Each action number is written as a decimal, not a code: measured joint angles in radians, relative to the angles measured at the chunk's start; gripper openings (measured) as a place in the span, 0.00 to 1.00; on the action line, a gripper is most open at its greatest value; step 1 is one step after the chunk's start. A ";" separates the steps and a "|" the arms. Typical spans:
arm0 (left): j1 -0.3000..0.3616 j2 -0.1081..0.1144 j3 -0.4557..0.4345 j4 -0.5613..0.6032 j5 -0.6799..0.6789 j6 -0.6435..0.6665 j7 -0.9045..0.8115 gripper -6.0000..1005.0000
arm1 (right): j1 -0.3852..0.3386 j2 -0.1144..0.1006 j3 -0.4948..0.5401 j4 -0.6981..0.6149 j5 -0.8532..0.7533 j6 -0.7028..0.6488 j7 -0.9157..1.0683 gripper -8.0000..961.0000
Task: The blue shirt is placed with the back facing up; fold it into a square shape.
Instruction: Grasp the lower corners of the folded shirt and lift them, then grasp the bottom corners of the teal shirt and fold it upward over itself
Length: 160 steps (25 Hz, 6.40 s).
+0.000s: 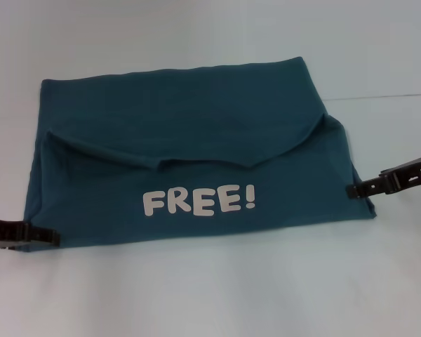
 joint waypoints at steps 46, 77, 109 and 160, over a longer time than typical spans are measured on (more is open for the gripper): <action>-0.028 -0.004 0.029 -0.005 -0.011 0.015 0.049 0.09 | 0.011 0.000 0.004 0.137 -0.100 0.133 0.152 0.92; -0.036 -0.004 0.029 -0.006 -0.011 0.014 0.053 0.09 | 0.094 -0.003 -0.041 0.331 -0.151 0.273 0.157 0.80; -0.065 0.049 0.022 -0.009 0.001 0.258 0.074 0.09 | 0.069 -0.011 -0.071 0.095 -0.186 -0.108 0.105 0.05; -0.069 0.137 -0.381 0.017 -0.194 0.481 0.233 0.10 | 0.068 -0.059 0.208 -0.069 0.100 -0.261 -0.066 0.05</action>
